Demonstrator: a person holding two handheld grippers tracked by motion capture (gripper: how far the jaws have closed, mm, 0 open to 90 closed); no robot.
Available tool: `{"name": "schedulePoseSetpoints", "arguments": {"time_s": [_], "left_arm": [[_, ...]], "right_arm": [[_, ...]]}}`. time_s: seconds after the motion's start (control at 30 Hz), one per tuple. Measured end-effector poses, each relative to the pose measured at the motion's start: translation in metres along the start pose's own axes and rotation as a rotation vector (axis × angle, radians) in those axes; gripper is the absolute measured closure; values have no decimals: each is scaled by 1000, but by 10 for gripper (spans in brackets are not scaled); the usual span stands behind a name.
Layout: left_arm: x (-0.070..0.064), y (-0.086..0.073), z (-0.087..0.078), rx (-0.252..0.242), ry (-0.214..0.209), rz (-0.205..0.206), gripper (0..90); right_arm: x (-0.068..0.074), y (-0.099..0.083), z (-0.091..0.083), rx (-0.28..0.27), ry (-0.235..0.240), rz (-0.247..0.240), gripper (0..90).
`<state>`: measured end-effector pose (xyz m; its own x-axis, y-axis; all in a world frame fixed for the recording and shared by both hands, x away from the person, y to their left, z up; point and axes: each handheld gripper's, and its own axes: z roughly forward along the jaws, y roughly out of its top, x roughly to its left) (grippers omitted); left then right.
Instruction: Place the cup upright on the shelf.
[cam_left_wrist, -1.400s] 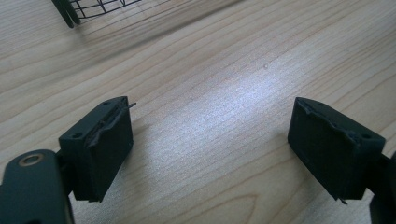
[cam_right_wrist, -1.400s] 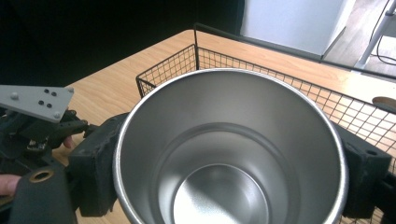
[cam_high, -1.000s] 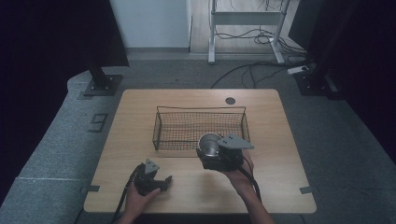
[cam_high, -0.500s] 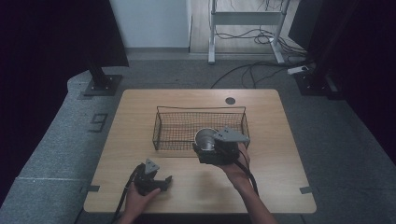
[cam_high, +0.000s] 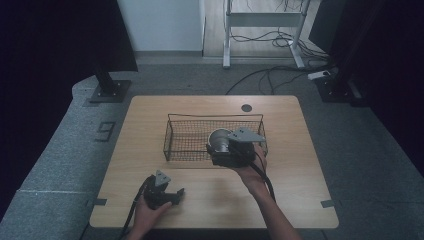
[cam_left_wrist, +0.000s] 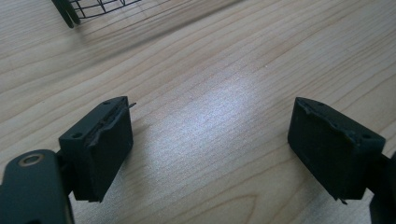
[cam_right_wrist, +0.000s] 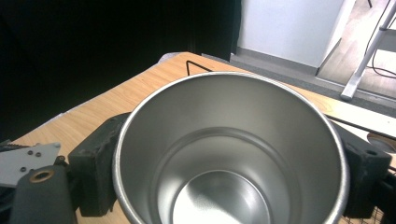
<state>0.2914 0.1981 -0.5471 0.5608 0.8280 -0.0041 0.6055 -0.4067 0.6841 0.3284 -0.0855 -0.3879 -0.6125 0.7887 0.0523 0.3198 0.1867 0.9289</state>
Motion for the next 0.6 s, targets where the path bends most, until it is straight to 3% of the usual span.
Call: {"name": "schedulePoseSetpoints", "arguments": {"time_s": [0.3, 0.6], "left_arm": [[0, 0, 0, 0, 0, -1, 139], [0, 0, 0, 0, 0, -1, 139]], "right_arm": [[-14, 2, 8, -2, -38, 30, 140], [-22, 7, 13, 6, -66, 28, 140]]}}
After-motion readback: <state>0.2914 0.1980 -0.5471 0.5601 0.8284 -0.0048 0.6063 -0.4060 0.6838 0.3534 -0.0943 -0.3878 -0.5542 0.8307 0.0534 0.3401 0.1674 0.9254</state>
